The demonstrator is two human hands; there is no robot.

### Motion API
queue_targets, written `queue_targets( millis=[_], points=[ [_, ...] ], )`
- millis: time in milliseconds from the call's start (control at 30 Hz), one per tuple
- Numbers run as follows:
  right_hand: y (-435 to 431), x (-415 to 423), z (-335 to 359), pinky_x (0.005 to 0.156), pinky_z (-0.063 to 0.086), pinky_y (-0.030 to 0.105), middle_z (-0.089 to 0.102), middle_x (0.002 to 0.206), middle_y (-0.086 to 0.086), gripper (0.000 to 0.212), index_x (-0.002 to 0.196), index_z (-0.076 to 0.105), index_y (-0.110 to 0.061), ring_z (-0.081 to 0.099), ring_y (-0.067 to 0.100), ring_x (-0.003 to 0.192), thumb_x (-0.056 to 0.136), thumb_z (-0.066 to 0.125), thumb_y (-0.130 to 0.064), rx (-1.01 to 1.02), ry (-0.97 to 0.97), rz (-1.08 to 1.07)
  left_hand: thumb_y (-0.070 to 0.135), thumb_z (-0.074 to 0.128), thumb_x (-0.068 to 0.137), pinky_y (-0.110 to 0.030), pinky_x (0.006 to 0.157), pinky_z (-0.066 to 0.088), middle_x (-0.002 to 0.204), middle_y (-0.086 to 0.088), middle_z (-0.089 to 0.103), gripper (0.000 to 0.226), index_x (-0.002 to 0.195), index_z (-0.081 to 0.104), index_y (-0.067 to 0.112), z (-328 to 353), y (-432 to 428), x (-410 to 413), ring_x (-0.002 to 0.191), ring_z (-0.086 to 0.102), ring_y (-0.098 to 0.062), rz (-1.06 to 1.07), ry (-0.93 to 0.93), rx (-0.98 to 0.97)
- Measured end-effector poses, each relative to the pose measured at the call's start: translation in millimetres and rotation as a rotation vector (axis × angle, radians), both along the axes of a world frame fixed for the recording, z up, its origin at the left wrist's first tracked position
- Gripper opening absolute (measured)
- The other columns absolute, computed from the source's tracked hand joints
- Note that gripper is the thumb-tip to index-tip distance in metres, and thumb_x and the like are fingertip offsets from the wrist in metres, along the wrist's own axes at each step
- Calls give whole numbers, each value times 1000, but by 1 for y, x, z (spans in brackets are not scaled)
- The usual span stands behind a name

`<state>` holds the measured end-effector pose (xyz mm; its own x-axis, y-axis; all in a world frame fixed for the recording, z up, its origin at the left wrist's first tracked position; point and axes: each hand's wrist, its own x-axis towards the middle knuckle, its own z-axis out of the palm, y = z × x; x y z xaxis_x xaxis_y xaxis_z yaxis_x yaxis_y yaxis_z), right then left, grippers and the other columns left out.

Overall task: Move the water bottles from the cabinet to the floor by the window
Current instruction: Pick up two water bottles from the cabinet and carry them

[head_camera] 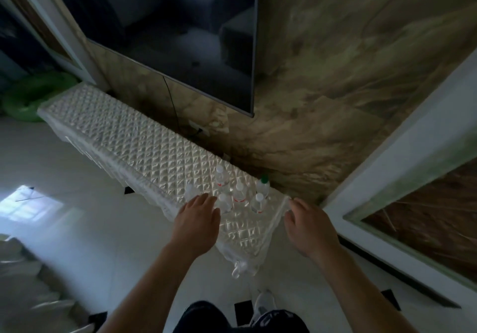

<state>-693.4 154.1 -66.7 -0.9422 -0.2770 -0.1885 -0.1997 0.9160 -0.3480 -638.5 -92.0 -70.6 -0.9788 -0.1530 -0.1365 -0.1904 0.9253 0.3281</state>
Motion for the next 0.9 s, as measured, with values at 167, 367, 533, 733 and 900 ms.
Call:
queue_targets(
  millis=[167, 367, 533, 733, 900],
  points=[
    [-19, -22, -20, 87, 47, 34, 62, 117, 0, 29, 114, 59, -18, 54, 16, 103, 98, 38, -30, -28, -22, 11, 33, 39, 100, -38, 107, 38, 142, -2, 50, 43, 139, 46, 17, -23, -17, -23, 131, 45, -21, 9, -50, 72],
    [-40, -40, -63, 99, 43, 35, 57, 134, 4, 41, 138, 48, -14, 52, 19, 120, 100, 39, -29, -69, -114, -65, 32, 39, 100, -40, 108, 39, 147, -3, 45, 44, 142, 42, 17, -72, -43, -53, 134, 43, -23, -38, -115, 145],
    [-53, -60, -118, 105, 37, 33, 46, 146, 4, 46, 145, 40, -16, 42, 18, 133, 102, 38, -32, -172, -209, -127, 33, 40, 100, -41, 108, 39, 151, -2, 38, 47, 145, 34, 19, -123, -61, -81, 136, 40, -23, -61, -168, 225],
    [-65, -89, -199, 105, 36, 32, 44, 145, 1, 49, 143, 39, -18, 41, 16, 134, 98, 44, -38, -271, -227, -232, 40, 52, 94, -38, 108, 38, 156, 2, 28, 65, 149, 23, 23, -194, -77, -113, 138, 37, -19, -81, -206, 305],
    [-69, -109, -259, 101, 33, 26, 41, 148, -3, 58, 146, 33, -23, 38, 10, 133, 95, 52, -44, -320, -241, -318, 52, 63, 84, -38, 107, 39, 154, 3, 31, 80, 149, 23, 28, -255, -86, -135, 136, 39, -18, -18, -232, 360]
  ],
)
